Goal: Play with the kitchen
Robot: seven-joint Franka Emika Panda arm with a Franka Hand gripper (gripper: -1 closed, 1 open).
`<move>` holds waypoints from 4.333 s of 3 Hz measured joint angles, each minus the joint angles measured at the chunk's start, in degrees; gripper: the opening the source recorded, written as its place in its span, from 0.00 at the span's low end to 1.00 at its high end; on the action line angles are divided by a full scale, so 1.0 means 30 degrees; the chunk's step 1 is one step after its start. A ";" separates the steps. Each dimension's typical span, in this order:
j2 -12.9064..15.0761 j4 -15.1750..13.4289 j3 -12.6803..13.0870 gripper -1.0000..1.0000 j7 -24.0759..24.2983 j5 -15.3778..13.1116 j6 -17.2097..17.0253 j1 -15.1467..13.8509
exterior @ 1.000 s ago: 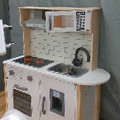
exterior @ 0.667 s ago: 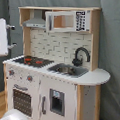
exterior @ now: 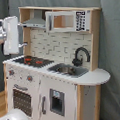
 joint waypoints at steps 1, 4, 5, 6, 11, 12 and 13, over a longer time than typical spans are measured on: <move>0.0022 0.0012 -0.0431 1.00 0.0496 0.0004 0.1194 -0.1400; 0.0754 0.0029 -0.0686 1.00 0.2049 0.0051 0.5281 -0.5148; 0.1209 0.0059 -0.0672 1.00 0.2483 0.0061 0.6863 -0.6414; 0.1675 0.0258 -0.0506 1.00 0.2942 0.0075 0.8322 -0.7581; 0.4606 0.3423 0.1306 0.00 0.4475 0.0095 0.9991 -1.0029; 0.5314 0.4840 0.2052 0.00 0.4476 0.0098 1.0172 -1.0954; 0.6006 0.6197 0.2902 0.00 0.4476 0.0098 1.0278 -1.1787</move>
